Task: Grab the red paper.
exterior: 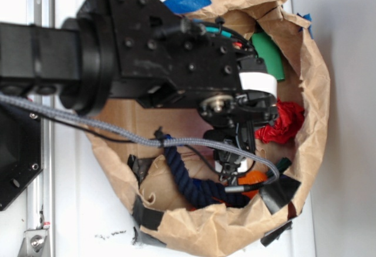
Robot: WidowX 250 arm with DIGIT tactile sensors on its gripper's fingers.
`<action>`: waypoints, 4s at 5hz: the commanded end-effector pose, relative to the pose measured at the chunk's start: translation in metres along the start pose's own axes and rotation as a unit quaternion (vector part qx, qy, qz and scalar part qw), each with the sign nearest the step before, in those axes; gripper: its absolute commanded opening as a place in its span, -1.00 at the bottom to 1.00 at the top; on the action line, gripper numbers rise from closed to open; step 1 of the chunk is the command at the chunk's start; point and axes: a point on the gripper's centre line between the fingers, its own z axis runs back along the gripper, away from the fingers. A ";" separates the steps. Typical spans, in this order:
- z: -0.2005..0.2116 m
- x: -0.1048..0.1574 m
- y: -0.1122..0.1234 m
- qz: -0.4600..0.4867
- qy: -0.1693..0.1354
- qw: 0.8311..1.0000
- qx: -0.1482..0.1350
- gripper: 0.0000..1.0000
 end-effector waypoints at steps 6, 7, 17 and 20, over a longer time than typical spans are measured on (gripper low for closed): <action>-0.002 0.050 0.010 0.018 -0.067 0.997 0.040 1.00; 0.006 0.055 0.011 0.007 -0.085 0.995 0.054 1.00; -0.026 0.029 0.001 -0.023 -0.058 0.997 0.049 -1.00; -0.006 0.036 0.002 0.002 -0.069 0.997 0.028 -1.00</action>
